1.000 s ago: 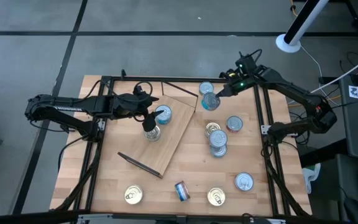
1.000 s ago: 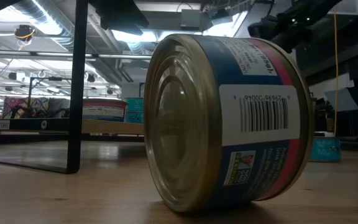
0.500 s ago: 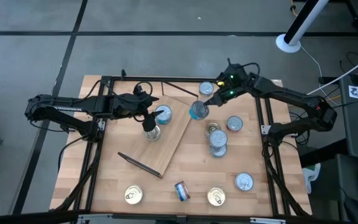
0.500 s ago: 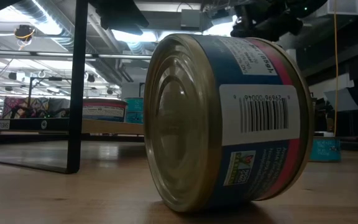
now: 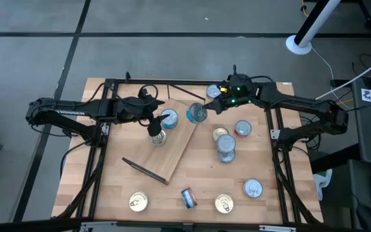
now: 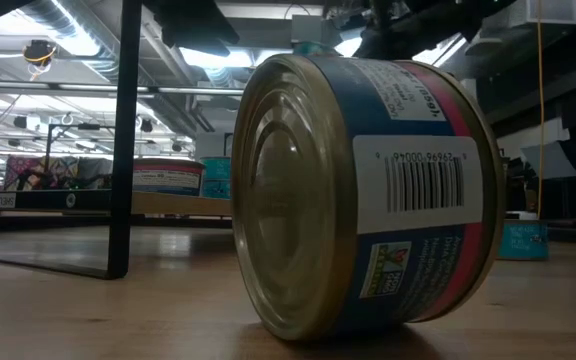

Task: Stack canned seafood by type on shelf
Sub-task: Stack the light blue tuna can on top of the light blue tuna can on the shelf

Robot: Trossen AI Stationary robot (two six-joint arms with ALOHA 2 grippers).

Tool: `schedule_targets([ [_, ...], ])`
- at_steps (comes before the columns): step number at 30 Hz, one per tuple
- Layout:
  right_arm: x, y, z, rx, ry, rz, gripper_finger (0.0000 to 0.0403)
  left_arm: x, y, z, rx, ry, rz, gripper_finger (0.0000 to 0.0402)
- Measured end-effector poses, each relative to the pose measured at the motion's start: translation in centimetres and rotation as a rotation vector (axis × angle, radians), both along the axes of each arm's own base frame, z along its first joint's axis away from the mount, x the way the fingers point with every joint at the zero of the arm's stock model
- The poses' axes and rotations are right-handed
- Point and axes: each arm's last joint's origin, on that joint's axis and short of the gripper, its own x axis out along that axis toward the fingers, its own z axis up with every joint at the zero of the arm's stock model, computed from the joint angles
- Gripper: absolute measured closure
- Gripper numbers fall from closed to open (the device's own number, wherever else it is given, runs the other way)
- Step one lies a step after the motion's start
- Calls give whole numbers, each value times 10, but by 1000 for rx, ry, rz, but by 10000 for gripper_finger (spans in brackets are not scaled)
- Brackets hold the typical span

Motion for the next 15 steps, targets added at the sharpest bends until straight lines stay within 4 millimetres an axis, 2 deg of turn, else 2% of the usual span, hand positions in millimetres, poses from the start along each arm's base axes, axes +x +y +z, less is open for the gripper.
schedule_targets([
  [15,11,34,-1,80,25,-263,403,-2,17,0,85,49,34,131],
])
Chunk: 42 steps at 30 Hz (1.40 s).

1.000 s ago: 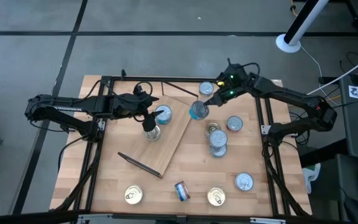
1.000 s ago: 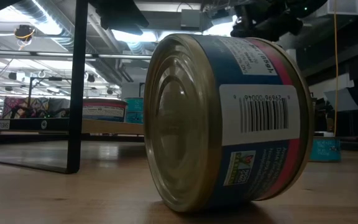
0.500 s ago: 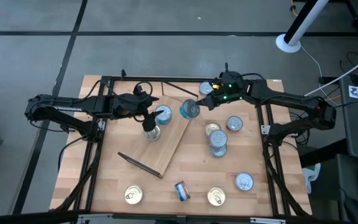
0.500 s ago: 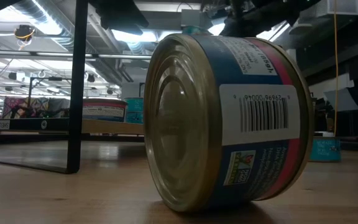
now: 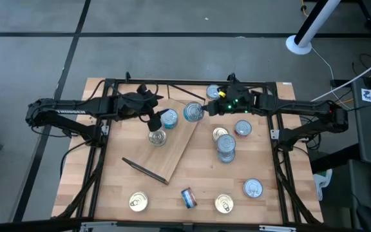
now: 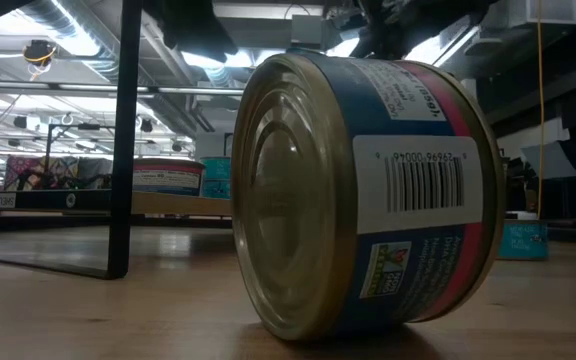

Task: Stack canned seafood by type on shelf
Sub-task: Stack the light blue tuna can on top of the light blue tuna can on the shelf

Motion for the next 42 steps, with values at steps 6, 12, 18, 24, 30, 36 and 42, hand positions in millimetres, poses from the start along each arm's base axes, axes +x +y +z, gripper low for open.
schedule_targets([
  [6,5,13,-3,27,-3,-73,403,-2,10,0,35,24,22,131],
  [12,24,24,-16,58,-12,-99,403,-4,20,0,64,46,44,131],
  [18,43,26,-30,81,-55,-119,403,-6,26,0,73,55,64,131],
  [24,58,23,-47,111,-57,-161,403,-6,27,-1,71,69,68,131],
  [30,67,21,-59,107,-57,-189,403,-7,27,-3,81,97,58,131],
  [36,72,21,-64,117,-75,-205,403,-7,27,-3,83,102,55,131],
  [42,71,19,-63,85,-89,-264,403,-7,27,-3,83,102,55,131],
])
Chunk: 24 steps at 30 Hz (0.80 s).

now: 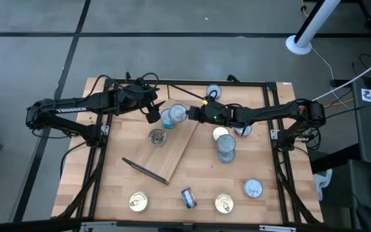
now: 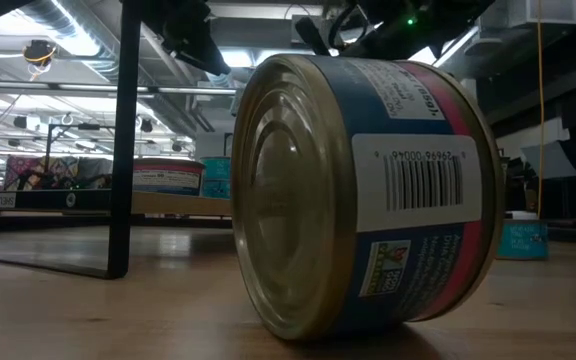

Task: Stack canned seafood by type on shelf
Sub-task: Stack the light blue tuna can on top of the light blue tuna can on the shelf

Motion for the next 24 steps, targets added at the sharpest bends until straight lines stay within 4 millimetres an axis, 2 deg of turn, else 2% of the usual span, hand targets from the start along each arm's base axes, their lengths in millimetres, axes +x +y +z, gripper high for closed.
schedule_targets([
  [9,0,0,1,-12,-9,-22,403,0,0,0,0,0,0,131],
  [16,1,11,1,-26,-8,-18,403,0,0,0,0,0,1,131],
  [24,4,14,-2,-12,-28,-35,403,0,0,0,0,0,1,131],
])
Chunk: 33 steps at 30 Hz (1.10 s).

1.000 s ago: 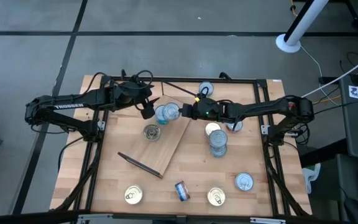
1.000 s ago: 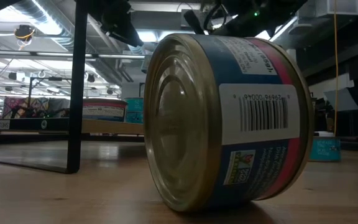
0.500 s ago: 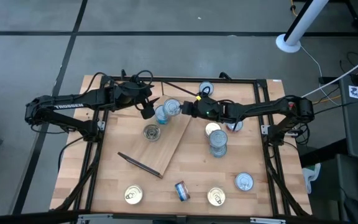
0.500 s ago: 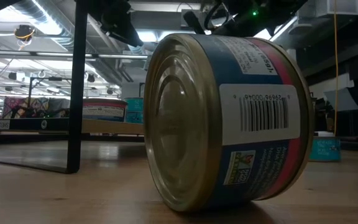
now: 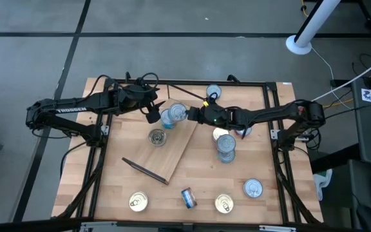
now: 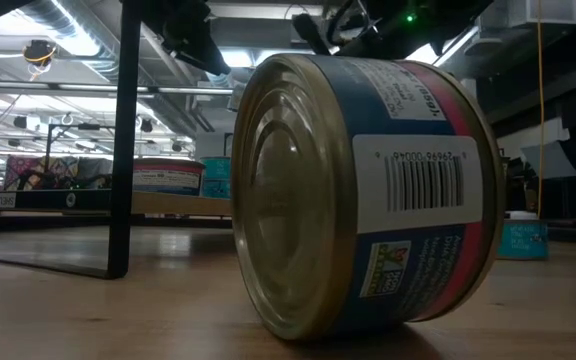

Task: Stack canned seafood by type on shelf
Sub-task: Stack the light blue tuna can on top of the light blue tuna can on the shelf

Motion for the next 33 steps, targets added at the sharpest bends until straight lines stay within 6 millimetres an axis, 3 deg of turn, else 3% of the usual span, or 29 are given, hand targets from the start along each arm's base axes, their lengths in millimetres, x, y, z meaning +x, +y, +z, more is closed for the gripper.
schedule_targets([
  [13,32,-8,-10,-9,9,-5,403,0,0,0,-2,-1,1,131],
  [20,34,-21,-14,-9,38,-29,403,-1,0,-1,-6,11,2,131],
  [33,37,-22,-28,4,92,-16,403,-1,0,-2,-8,19,2,131],
])
